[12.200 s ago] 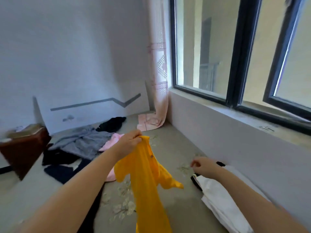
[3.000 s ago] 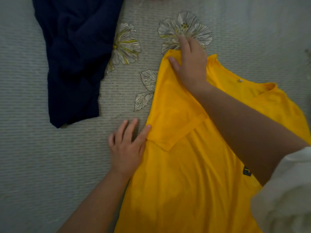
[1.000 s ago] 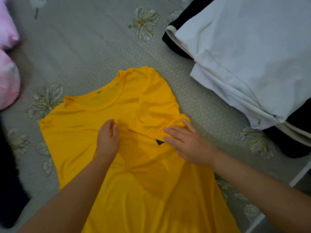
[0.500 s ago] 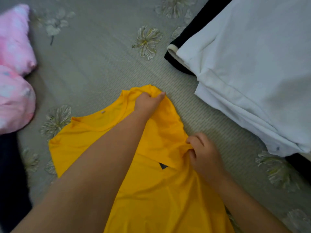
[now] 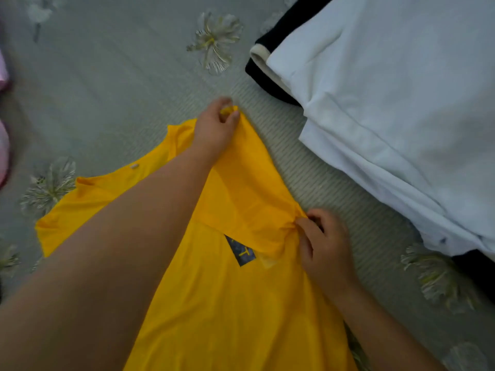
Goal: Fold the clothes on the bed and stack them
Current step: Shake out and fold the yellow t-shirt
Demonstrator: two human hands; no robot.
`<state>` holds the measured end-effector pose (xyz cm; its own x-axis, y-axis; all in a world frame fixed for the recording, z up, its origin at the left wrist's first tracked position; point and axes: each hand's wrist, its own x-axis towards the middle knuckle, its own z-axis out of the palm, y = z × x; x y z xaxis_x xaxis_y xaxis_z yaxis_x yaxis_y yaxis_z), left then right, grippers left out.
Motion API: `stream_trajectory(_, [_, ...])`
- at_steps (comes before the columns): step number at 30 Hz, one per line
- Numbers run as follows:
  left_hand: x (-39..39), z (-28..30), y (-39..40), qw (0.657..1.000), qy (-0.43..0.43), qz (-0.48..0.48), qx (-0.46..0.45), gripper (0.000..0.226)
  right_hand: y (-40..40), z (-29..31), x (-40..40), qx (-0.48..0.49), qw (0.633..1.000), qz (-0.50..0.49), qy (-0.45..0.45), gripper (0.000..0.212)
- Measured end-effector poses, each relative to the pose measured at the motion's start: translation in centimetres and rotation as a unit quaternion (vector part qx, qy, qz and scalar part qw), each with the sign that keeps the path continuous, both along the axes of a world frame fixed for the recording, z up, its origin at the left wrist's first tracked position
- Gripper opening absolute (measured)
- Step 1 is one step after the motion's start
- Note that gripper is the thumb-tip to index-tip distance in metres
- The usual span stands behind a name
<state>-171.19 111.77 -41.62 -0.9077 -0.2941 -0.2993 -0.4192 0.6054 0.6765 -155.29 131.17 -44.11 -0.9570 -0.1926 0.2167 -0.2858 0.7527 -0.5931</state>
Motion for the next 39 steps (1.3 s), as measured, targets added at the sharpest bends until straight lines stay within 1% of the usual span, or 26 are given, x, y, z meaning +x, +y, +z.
stream_trajectory(2, [0.5,0.3,0.1,1.0,0.015,0.008,-0.004,0.048,-0.2,-0.2,-0.2,0.0,1.0,-0.01,-0.005,0.028])
stream_trajectory(5, [3.9,0.3,0.0,0.995,0.043,-0.031,-0.085,0.061,-0.5,-0.3,-0.3,0.015,1.0,-0.017,-0.01,0.026])
stream_trajectory(7, [7.3,0.3,-0.7,0.988,0.001,-0.03,-0.151,0.062,-0.5,-0.4,-0.2,0.015,1.0,-0.021,-0.01,0.025])
stream_trajectory(9, [10.2,0.3,-1.7,0.977,-0.071,-0.015,-0.201,0.053,-0.6,-0.4,-0.3,0.011,1.0,-0.024,-0.013,0.026])
stream_trajectory(10, [11.2,0.4,-2.1,0.973,-0.099,-0.013,-0.208,0.048,-0.6,-0.4,-0.3,0.011,1.0,-0.025,-0.016,0.027])
stream_trajectory(12, [12.5,0.6,-2.9,0.977,-0.127,-0.015,-0.172,0.042,-0.7,-0.4,-0.3,0.017,0.999,-0.023,-0.018,0.027])
stream_trajectory(14, [13.1,0.7,-3.6,0.985,-0.139,-0.013,-0.098,0.039,-0.8,-0.3,-0.2,0.026,0.999,-0.028,-0.02,0.027])
stream_trajectory(16, [13.0,0.7,-4.3,0.99,-0.137,0.028,-0.026,0.037,-1.0,-0.3,-0.2,0.033,0.998,-0.042,-0.03,0.031])
stream_trajectory(17, [12.7,0.7,-4.6,0.991,-0.121,0.063,-0.003,0.036,-1.0,-0.3,-0.1,0.038,0.998,-0.045,-0.034,0.033])
stream_trajectory(18, [12.5,0.7,-4.8,0.992,-0.094,0.088,0.0,0.038,-1.1,-0.3,-0.1,0.044,0.997,-0.045,-0.035,0.034])
stream_trajectory(19, [12.5,0.8,-4.9,0.993,-0.065,0.093,-0.028,0.041,-1.1,-0.2,-0.1,0.049,0.997,-0.042,-0.033,0.034])
stream_trajectory(20, [12.7,0.9,-4.8,0.993,-0.038,0.08,-0.08,0.046,-1.1,-0.2,-0.1,0.054,0.997,-0.039,-0.03,0.034])
stream_trajectory(22, [13.7,1.1,-4.0,0.982,0.026,0.009,-0.187,0.051,-1.1,-0.2,-0.2,0.058,0.997,-0.038,-0.026,0.033])
stream_trajectory(23, [14.6,1.2,-3.1,0.975,0.071,-0.045,-0.204,0.046,-1.1,-0.2,-0.2,0.058,0.997,-0.038,-0.026,0.033])
stream_trajectory(25, [16.6,1.3,-0.6,0.954,0.147,-0.179,-0.19,0.035,-1.1,-0.2,-0.1,0.057,0.997,-0.039,-0.029,0.033])
stream_trajectory(26, [17.7,1.2,0.7,0.939,0.163,-0.243,-0.18,0.034,-1.1,-0.2,-0.1,0.054,0.997,-0.038,-0.031,0.033])
stream_trajectory(27, [18.5,0.9,1.7,0.927,0.16,-0.29,-0.176,0.035,-1.1,-0.2,-0.1,0.05,0.997,-0.038,-0.033,0.033])
stream_trajectory(28, [19.1,0.6,2.6,0.922,0.145,-0.312,-0.178,0.038,-1.1,-0.2,-0.1,0.045,0.998,-0.039,-0.034,0.033])
stream_trajectory(30, [19.7,0.2,3.8,0.93,0.104,-0.299,-0.185,0.042,-1.1,-0.2,-0.1,0.039,0.998,-0.04,-0.033,0.033])
stream_trajectory(32, [19.7,-0.2,4.3,0.941,0.097,-0.267,-0.185,0.037,-1.1,-0.2,-0.1,0.035,0.998,-0.039,-0.033,0.033])
stream_trajectory(34, [19.5,-0.6,4.3,0.943,0.124,-0.25,-0.18,0.03,-1.1,-0.2,-0.1,0.032,0.998,-0.041,-0.034,0.034])
stream_trajectory(36, [19.7,-0.8,3.9,0.939,0.151,-0.246,-0.185,0.027,-1.1,-0.1,-0.1,0.028,0.998,-0.044,-0.038,0.035])
stream_trajectory(39, [20.5,-1.0,2.7,0.92,0.193,-0.267,-0.215,0.023,-1.3,0.0,-0.2,0.027,0.998,-0.042,-0.038,0.036])
